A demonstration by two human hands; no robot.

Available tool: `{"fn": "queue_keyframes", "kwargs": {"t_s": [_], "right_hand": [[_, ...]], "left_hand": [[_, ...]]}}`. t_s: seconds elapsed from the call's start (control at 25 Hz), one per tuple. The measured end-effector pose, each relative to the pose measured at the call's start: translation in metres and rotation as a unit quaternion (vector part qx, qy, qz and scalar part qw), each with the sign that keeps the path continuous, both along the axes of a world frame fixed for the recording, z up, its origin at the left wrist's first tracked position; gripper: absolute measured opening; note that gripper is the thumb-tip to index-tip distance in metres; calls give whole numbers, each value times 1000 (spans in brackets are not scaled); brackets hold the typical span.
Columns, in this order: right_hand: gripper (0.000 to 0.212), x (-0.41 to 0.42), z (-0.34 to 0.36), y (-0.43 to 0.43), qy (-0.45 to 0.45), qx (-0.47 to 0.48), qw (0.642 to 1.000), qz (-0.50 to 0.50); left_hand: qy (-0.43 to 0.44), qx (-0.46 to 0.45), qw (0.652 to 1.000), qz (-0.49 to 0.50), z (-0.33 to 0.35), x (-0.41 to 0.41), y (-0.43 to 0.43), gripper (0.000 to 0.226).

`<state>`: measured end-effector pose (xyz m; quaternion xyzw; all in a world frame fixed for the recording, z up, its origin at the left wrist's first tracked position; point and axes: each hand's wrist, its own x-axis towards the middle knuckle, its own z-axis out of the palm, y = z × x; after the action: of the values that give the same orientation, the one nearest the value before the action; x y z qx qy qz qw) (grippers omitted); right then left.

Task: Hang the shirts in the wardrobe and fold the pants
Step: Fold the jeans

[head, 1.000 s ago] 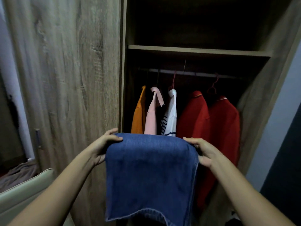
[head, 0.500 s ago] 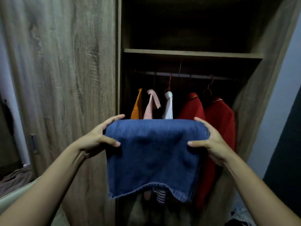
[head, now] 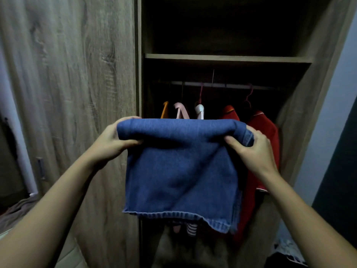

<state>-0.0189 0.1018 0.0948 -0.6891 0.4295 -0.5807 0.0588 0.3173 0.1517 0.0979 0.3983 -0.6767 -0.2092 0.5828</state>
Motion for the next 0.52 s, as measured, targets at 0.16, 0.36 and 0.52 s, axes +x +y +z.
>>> {"fn": "queue_keyframes", "kwargs": {"t_s": [0.16, 0.36, 0.52], "right_hand": [[23, 15, -24, 0, 2, 9, 997, -71], [22, 22, -11, -3, -114, 32, 993, 8], [35, 21, -9, -15, -83, 97, 992, -11]], "left_hand": [[-44, 31, 998, 21, -19, 1, 1, 23], [83, 61, 993, 62, -21, -20, -1, 16], [145, 57, 973, 170, -33, -38, -7, 24]]}}
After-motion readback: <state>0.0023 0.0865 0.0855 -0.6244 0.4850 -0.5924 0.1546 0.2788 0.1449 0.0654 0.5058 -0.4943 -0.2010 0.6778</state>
